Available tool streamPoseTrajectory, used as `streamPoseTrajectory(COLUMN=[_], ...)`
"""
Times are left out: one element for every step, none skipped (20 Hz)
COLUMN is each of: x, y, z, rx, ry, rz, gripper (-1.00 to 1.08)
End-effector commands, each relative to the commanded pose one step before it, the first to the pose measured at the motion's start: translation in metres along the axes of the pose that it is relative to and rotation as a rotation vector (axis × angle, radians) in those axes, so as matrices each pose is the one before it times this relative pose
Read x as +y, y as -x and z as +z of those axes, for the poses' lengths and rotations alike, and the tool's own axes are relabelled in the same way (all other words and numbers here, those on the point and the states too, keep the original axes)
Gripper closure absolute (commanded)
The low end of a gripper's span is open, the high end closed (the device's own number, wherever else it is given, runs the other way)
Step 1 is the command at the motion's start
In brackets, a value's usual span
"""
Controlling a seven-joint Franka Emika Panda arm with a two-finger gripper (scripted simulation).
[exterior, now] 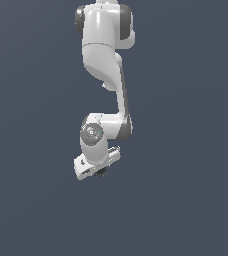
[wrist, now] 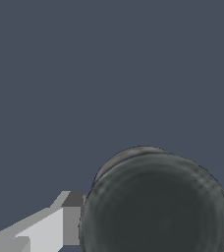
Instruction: Pick up the object and move it to a goal position.
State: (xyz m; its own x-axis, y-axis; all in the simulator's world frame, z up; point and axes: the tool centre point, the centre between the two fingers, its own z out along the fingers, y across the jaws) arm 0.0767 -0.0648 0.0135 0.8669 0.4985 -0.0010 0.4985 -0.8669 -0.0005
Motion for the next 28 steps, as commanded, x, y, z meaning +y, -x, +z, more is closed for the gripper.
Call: streamPoseTrajectory(x=[0.00008,-0.00002,-0.00002,-0.00003,-0.00004,-0.00004,-0.00005,-0.00005,-0.00006,-0.00006,-0.00006,-0.00007,-0.00007,-0.00008,-0.00008,-0.00008,-0.00008,-0.00008,-0.00008,0.00001,-0.00007,-0.00006,-0.00005,-0.00004,-0.00003,-0.00001,0.00000,0.00001], y=[0.00088,0.00093,0.00120,0.00147,0.00175,0.00204,0.00234,0.00264,0.00296,0.00329,0.00363,0.00398,0.00436,0.00475,0.00515,0.00559,0.00604,0.00646,0.00667,0.00691,0.00701,0.00719,0.00738,0.00758,0.00779,0.00802,0.00820,0.00806], z=[-0.00080,-0.00059,-0.00077,-0.00094,-0.00113,-0.00131,-0.00150,-0.00170,-0.00190,-0.00211,-0.00234,-0.00257,-0.00281,-0.00306,-0.00333,-0.00361,-0.00390,-0.00418,-0.00432,-0.00454,-0.00456,-0.00469,-0.00482,-0.00496,-0.00511,-0.00527,-0.00541,-0.00533], rx=[0.00036,0.00000,0.00000,0.00000,0.00000,0.00000,0.00000,0.00000,0.00000,0.00000,0.00000,0.00000,0.00000,0.00000,0.00000,0.00000,0.00000,0.00000,0.00000,-0.00013,0.00000,0.00000,0.00000,0.00000,0.00000,0.00000,0.00000,0.00000], ry=[0.00029,0.00000,0.00000,0.00000,0.00000,0.00000,0.00000,0.00000,0.00000,0.00000,0.00000,0.00000,0.00000,0.00000,0.00000,0.00000,0.00000,0.00000,0.00000,0.00042,0.00000,0.00000,0.00000,0.00000,0.00000,0.00000,0.00000,0.00000], rz=[0.00006,0.00000,0.00000,0.00000,0.00000,0.00000,0.00000,0.00000,0.00000,0.00000,0.00000,0.00000,0.00000,0.00000,0.00000,0.00000,0.00000,0.00000,0.00000,0.00021,0.00000,0.00000,0.00000,0.00000,0.00000,0.00000,0.00000,0.00000], gripper=[1.08,1.08,1.08,1.08,1.08,1.08,1.08,1.08,1.08,1.08,1.08,1.08,1.08,1.08,1.08,1.08,1.08,1.08,1.08,1.08,1.08,1.08,1.08,1.08,1.08,1.08,1.08,1.08])
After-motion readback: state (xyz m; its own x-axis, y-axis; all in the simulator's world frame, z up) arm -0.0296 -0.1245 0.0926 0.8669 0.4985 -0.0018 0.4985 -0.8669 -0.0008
